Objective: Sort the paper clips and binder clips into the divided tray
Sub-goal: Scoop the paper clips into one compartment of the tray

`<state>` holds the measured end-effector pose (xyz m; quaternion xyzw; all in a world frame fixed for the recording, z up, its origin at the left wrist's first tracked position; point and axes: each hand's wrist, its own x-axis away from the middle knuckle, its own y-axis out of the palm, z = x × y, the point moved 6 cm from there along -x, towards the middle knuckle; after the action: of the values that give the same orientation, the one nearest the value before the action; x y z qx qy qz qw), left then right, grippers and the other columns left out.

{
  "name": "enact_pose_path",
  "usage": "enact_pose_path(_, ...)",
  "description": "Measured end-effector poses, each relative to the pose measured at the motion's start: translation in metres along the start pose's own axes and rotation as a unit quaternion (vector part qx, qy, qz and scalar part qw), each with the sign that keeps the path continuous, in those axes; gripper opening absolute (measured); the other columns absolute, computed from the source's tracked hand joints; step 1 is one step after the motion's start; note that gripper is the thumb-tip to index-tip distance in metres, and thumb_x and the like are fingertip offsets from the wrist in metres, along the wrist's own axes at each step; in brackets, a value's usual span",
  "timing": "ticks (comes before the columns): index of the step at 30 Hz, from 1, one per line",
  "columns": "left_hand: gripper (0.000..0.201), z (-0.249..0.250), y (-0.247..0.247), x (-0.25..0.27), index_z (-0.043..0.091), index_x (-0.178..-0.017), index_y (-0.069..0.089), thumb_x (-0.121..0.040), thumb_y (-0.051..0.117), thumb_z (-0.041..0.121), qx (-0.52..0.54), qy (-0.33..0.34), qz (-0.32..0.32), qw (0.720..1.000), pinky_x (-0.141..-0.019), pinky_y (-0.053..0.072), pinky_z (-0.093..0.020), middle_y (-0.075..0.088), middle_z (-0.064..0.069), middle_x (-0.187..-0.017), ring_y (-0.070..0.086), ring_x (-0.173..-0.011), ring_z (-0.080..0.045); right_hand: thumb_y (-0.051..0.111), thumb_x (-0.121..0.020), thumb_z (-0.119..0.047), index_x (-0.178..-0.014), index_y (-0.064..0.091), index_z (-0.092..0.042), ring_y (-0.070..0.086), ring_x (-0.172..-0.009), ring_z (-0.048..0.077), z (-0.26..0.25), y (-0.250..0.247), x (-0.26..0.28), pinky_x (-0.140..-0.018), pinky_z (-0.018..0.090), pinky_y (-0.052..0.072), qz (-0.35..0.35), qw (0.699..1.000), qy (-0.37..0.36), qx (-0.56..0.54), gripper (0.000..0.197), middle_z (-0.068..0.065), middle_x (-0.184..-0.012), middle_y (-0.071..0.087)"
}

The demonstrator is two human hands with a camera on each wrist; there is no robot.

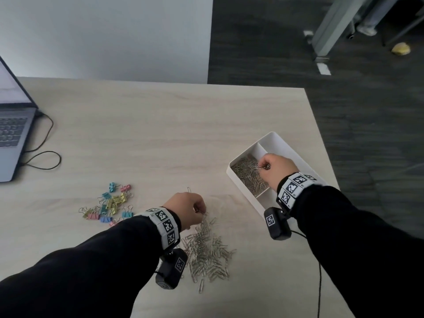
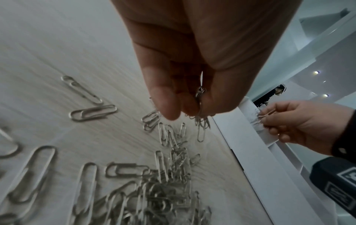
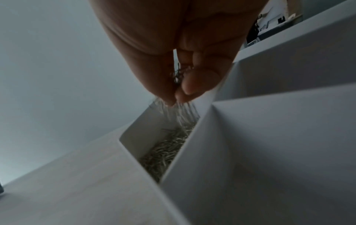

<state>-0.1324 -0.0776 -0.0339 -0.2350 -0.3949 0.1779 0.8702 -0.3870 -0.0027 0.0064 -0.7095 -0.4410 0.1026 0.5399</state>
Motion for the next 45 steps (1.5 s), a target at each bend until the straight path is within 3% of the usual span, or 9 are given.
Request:
enact_pose_path(6, 0.014, 0.028, -0.011, -0.008, 0.024, -0.078, 0.068, -0.081, 0.062, 0.012, 0.045, 0.03, 0.046, 0.997, -0.043, 0.049, -0.018, 0.066, 0.011, -0.074, 0.067, -0.049, -0.012, 0.056, -0.089, -0.017, -0.117, 0.067, -0.028, 0.064, -0.084, 0.017, 0.013, 0.006, 0.004, -0.077, 0.028, 0.051, -0.028, 1.0, -0.011, -0.005, 0.031, -0.004, -0.096, 0.07)
enact_pose_path(12, 0.017, 0.072, -0.018, -0.03, 0.025, -0.073, 0.065, -0.081, 0.065, 0.01, 0.126, 0.066, 0.079, 0.987, -0.057, 0.061, -0.036, 0.067, 0.006, -0.079, 0.069, -0.052, -0.02, 0.06, -0.09, -0.02, -0.104, 0.071, -0.023, 0.062, -0.084, 0.011, 0.017, 0.001, 0.029, -0.084, 0.027, 0.051, 0.034, 0.993, -0.037, -0.103, 0.018, -0.007, -0.099, 0.07)
enact_pose_path(19, 0.008, 0.129, -0.022, -0.06, 0.014, -0.084, 0.069, -0.082, 0.069, 0.006, 0.25, 0.068, 0.11, 0.959, -0.06, 0.062, -0.037, 0.069, -0.001, -0.077, 0.068, -0.062, -0.014, 0.057, -0.093, -0.028, -0.098, 0.069, -0.028, 0.059, -0.076, 0.002, 0.031, 0.021, 0.065, -0.073, 0.023, 0.051, -0.029, 0.99, -0.028, -0.138, 0.013, -0.012, -0.089, 0.066)
enact_pose_path(23, 0.011, 0.139, -0.022, -0.067, 0.026, -0.085, 0.069, -0.084, 0.07, 0.015, 0.273, 0.076, 0.124, 0.951, -0.062, 0.063, -0.041, 0.073, 0.008, -0.082, 0.074, -0.069, -0.018, 0.06, -0.089, -0.029, -0.093, 0.069, -0.029, 0.059, -0.073, 0.004, 0.037, 0.03, 0.067, -0.068, 0.021, 0.048, -0.023, 0.987, -0.032, -0.156, 0.01, -0.009, -0.083, 0.068)
enact_pose_path(30, 0.014, 0.09, -0.025, -0.054, 0.027, -0.086, 0.071, -0.086, 0.061, 0.017, 0.203, 0.035, 0.155, 0.966, -0.06, 0.062, -0.033, 0.07, 0.006, -0.086, 0.07, -0.082, -0.019, 0.062, -0.087, -0.028, -0.091, 0.07, -0.03, 0.054, -0.061, -0.001, 0.032, 0.04, 0.076, -0.064, 0.018, 0.048, -0.036, 0.983, -0.047, -0.171, 0.01, -0.017, -0.068, 0.06)
enact_pose_path(33, 0.018, 0.05, -0.029, -0.044, 0.028, -0.091, 0.071, -0.088, 0.057, 0.017, 0.12, 0.002, 0.165, 0.979, -0.07, 0.056, -0.03, 0.069, 0.005, -0.09, 0.066, -0.072, -0.02, 0.062, -0.088, -0.024, -0.095, 0.071, -0.026, 0.052, -0.06, -0.005, 0.012, 0.051, 0.08, -0.06, 0.009, 0.038, -0.07, 0.982, -0.086, -0.151, 0.011, -0.018, -0.074, 0.06)
enact_pose_path(36, 0.034, 0.004, -0.032, -0.033, 0.022, -0.118, 0.066, -0.087, 0.056, 0.01, 0.027, -0.022, 0.17, 0.985, -0.09, 0.046, -0.029, 0.063, -0.002, -0.118, 0.06, -0.098, -0.019, 0.062, -0.089, -0.02, -0.097, 0.071, -0.022, 0.051, -0.061, -0.009, -0.011, 0.072, 0.083, -0.06, 0.004, 0.035, -0.113, 0.978, -0.117, -0.13, 0.013, -0.018, -0.078, 0.06)
enact_pose_path(41, 0.058, -0.066, -0.032, -0.003, 0.024, -0.142, 0.043, -0.085, 0.043, 0.01, -0.079, -0.134, 0.149, 0.976, -0.108, 0.039, -0.042, 0.04, -0.006, -0.143, 0.041, -0.126, -0.03, 0.056, -0.089, -0.02, -0.11, 0.067, -0.023, 0.057, -0.091, 0.008, -0.04, 0.105, 0.078, -0.093, 0.025, 0.046, -0.17, 0.973, -0.153, -0.045, 0.025, -0.005, -0.11, 0.061)
enact_pose_path(45, 0.064, -0.083, -0.025, 0.02, 0.026, -0.144, 0.038, -0.084, 0.038, 0.003, -0.113, -0.104, 0.127, 0.98, -0.108, 0.037, -0.04, 0.041, -0.005, -0.139, 0.04, -0.124, -0.027, 0.048, -0.091, -0.021, -0.127, 0.058, -0.023, 0.054, -0.114, 0.016, -0.059, 0.119, 0.066, -0.104, 0.029, 0.039, -0.179, 0.972, -0.152, 0.009, 0.037, -0.002, -0.131, 0.05)
